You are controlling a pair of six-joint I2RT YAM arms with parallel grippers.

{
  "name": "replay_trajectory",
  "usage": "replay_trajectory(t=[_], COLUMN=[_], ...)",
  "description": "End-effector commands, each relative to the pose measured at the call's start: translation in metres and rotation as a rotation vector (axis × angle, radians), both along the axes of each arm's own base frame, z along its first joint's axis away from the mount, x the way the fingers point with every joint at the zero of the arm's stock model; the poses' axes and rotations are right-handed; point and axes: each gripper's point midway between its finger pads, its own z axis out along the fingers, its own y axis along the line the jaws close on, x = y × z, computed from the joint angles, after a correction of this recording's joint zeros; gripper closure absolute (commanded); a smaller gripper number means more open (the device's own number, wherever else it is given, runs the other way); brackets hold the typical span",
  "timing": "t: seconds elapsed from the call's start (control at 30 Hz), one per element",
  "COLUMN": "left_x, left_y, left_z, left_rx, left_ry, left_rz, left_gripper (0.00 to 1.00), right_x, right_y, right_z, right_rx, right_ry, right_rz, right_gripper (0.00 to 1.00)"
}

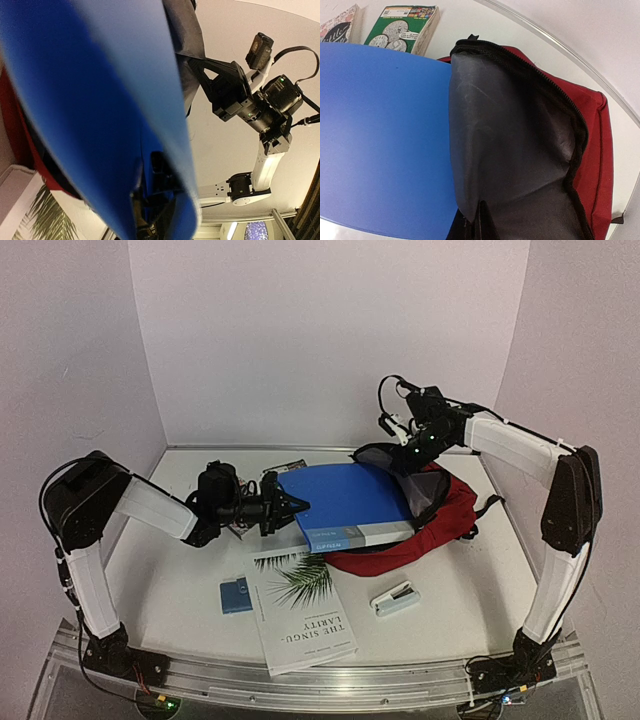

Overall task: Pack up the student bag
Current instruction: Place the files in the student bag.

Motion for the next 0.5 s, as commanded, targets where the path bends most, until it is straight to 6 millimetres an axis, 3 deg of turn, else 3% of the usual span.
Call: replay_trajectory(t=[0.0, 0.47], left_x=[0.023, 0.057], left_y=[-0.029, -0.086], left_z=[0.046, 0.01], left_rx=[-0.151, -0.125], left_ry=[-0.144, -0.11], left_rz=[0.019, 0.033], left_gripper=[1.0, 1.0], right_x=[0.001, 0.0], right_y=[0.019, 0.031], right_z=[0.048, 0.055], right_rx=[0.112, 0.179], right_ry=[-0.1, -0.086], right_rz=[0.054, 0.078], right_gripper=[1.0, 1.0])
